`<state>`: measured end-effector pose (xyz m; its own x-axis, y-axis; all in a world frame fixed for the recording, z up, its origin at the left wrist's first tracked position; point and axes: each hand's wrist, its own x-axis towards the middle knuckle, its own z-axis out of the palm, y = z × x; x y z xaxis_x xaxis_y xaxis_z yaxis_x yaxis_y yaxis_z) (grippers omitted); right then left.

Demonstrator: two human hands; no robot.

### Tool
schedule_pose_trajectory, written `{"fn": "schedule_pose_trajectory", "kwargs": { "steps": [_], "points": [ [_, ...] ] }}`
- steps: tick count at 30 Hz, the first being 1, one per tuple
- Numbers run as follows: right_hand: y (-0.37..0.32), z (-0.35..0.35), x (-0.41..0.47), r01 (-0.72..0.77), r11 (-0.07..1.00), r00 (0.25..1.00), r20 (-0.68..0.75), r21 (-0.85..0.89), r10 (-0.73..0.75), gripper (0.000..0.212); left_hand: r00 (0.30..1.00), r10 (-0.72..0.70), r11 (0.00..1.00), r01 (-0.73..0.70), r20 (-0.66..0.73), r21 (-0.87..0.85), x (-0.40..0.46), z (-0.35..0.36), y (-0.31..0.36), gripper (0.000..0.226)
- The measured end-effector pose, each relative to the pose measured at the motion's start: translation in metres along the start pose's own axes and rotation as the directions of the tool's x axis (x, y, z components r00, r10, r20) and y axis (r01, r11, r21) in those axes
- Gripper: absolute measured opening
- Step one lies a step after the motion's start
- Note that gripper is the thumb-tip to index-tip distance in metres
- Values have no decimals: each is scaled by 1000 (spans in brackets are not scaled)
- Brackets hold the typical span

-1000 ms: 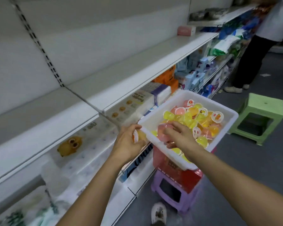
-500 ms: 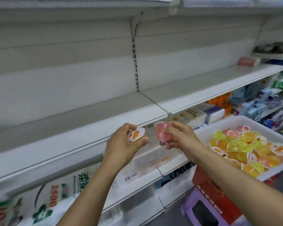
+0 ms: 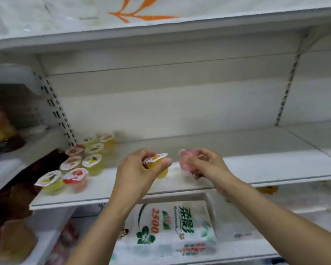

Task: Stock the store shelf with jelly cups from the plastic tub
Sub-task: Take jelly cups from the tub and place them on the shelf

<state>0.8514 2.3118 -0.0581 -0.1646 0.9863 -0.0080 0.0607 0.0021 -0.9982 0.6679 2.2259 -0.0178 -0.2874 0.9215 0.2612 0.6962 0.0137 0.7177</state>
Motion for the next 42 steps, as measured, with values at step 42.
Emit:
{"fn": "schedule_pose_trajectory", "kwargs": {
  "steps": [42],
  "points": [
    [-12,152,115,366,756,930,186,-542,-316,53,997,-24,675,-38,73,737,172,-64,-136,61]
  ]
}}
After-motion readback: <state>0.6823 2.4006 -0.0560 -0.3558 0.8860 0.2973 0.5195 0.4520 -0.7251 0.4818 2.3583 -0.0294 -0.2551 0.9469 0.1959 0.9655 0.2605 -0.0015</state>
